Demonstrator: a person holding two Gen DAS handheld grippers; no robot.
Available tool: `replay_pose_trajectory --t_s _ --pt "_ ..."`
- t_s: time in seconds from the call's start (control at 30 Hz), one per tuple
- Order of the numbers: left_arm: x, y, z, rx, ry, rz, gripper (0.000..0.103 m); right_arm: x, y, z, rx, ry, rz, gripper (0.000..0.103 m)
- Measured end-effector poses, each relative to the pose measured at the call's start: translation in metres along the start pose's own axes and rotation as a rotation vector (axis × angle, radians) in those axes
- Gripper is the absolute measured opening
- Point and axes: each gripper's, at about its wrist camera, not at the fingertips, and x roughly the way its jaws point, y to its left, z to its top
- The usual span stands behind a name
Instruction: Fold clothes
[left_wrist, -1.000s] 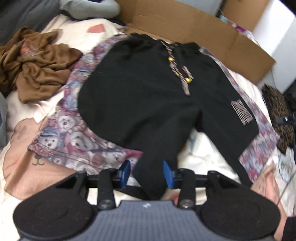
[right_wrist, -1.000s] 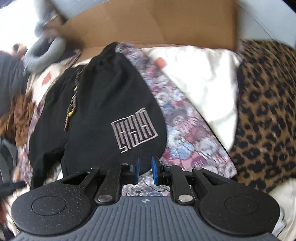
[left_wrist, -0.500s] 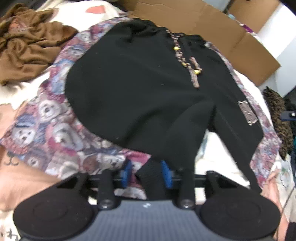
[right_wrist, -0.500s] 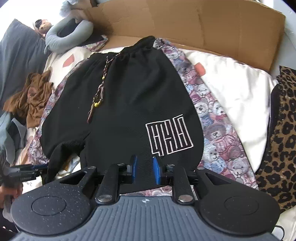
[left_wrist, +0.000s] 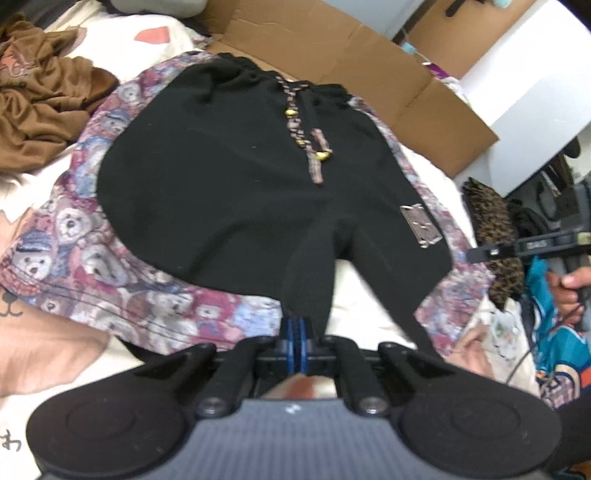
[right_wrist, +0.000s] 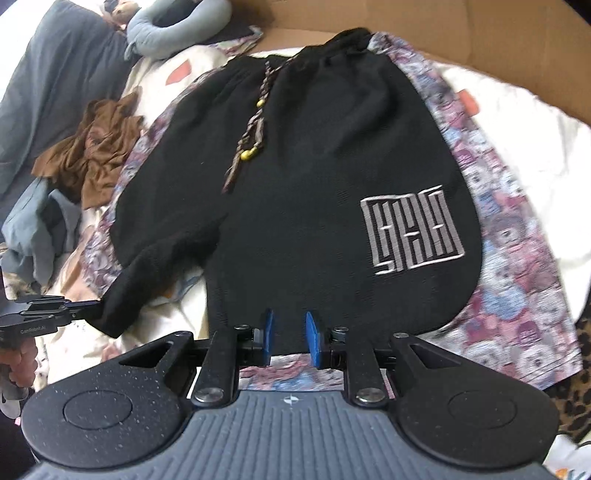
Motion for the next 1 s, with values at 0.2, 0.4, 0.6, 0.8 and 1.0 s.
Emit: replay_pose_trajectory --t_s 0.2,0.4,0.6,0.8,1.0 --pt "0.010 -0.022 -0.005 0.058 0.062 -0.069 0.004 0.011 0.006 -0.007 0.007 0.024 0.047 0.020" --pt "0.018 -0.034 -0.011 0.098 0.139 -0.087 0.005 0.015 0.008 -0.016 0.031 0.041 0.089 0.020" --pt "0.012 -0.037 -0.013 0.115 0.143 -0.039 0.013 0.020 0.015 -0.024 0.043 0.069 0.139 0.020" --pt "-0.005 -0.013 -0.013 0.063 0.100 0.110 0.017 0.027 0.027 -0.025 0.010 0.096 0.172 0.020" --pt "-0.024 0.024 -0.011 0.026 0.031 0.308 0.030 0.035 0.038 -0.021 -0.012 0.114 0.179 0.020"
